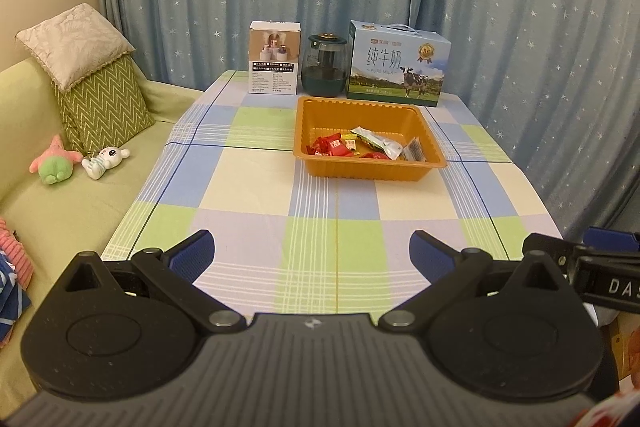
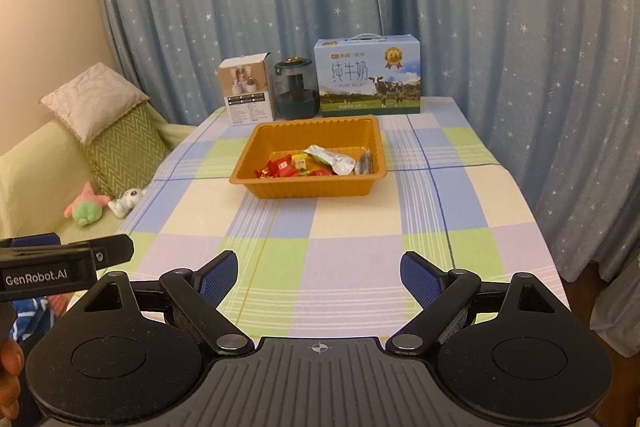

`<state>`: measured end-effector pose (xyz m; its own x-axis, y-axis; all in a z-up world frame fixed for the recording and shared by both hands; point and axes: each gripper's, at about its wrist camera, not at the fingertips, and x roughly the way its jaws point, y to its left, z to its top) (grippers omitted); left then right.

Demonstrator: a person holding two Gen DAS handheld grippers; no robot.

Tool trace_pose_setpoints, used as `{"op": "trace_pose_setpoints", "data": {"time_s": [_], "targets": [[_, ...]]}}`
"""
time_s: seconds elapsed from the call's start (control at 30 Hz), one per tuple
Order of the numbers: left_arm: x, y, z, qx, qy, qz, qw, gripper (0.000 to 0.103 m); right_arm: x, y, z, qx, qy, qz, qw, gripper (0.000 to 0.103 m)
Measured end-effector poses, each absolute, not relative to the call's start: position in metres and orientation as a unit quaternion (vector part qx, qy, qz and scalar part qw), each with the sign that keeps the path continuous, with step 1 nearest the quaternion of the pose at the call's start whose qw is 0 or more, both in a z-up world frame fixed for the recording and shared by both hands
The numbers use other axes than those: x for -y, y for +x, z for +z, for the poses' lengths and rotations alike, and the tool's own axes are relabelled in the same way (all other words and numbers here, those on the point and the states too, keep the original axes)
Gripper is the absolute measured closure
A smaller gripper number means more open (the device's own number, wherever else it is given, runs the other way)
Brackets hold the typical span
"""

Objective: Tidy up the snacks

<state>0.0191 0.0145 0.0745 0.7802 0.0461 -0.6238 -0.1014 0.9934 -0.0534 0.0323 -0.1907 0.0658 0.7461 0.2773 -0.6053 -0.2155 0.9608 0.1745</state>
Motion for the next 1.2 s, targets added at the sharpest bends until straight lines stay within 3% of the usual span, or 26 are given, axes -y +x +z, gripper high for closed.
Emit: {"op": "trace_pose_setpoints", "data": {"time_s": [1.2], "targets": [[-0.0133, 0.0104, 0.0708, -0.332, -0.040, 0.038, 0.942, 0.000, 0.1888, 0.0223, 0.0680, -0.327, 0.039, 0.132, 0.935, 0.015]]}}
